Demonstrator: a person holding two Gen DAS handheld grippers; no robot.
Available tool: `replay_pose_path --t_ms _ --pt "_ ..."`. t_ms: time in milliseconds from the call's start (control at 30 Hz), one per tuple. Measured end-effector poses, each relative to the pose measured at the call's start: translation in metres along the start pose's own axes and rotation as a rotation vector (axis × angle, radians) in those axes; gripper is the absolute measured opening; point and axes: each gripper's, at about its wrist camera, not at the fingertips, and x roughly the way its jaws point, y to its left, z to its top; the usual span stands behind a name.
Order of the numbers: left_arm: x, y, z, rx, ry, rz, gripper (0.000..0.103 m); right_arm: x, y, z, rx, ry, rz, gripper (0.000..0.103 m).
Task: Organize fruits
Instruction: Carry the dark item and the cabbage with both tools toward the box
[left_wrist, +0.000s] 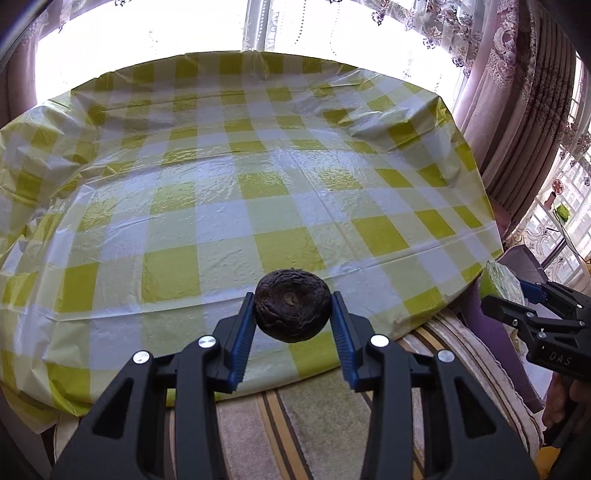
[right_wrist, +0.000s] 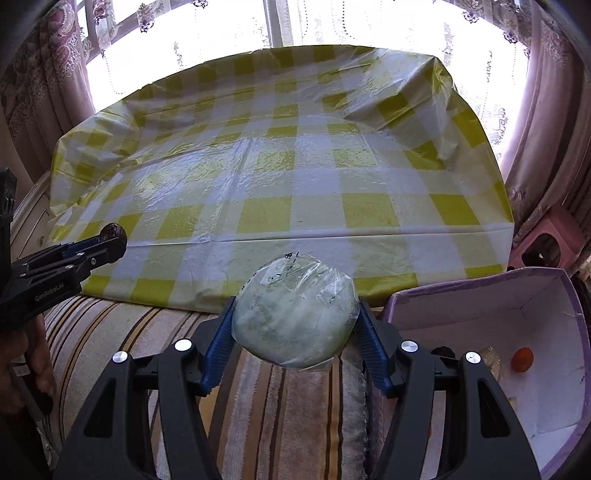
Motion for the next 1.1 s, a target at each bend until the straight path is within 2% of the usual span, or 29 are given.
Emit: replay_pose_path --t_ms 333,567,733,900,1000,1100 --pt "0.010 -0.085 0.007 0.157 -0.001 -0.093 0.040 -0.017 -0.089 -0.034 0.135 0.004 -0.132 0.060" --pt "0.021 -0.147 0.012 0.273 -0.003 -0.172 0.040 -0.012 -0.138 -0.065 0.198 0.075 -0.230 0.060" --pt "0.031 -0.198 0.010 0.384 0.003 -0.255 0.040 -0.003 -0.156 -0.081 0.185 0.144 -0.296 0.060" --pt "0.056 -0.251 0.004 0.505 0.056 -0.351 0.040 0.004 -0.165 -0.087 0.164 0.172 -0.275 0.060" --pt "0.077 -0.274 -0.002 0.553 0.117 -0.388 0.040 0.012 -0.170 -0.092 0.179 0.200 -0.262 0.060" --pt "0.098 -0.290 -0.008 0.589 0.173 -0.391 0.040 0.019 -0.172 -0.096 0.173 0.228 -0.256 0.060"
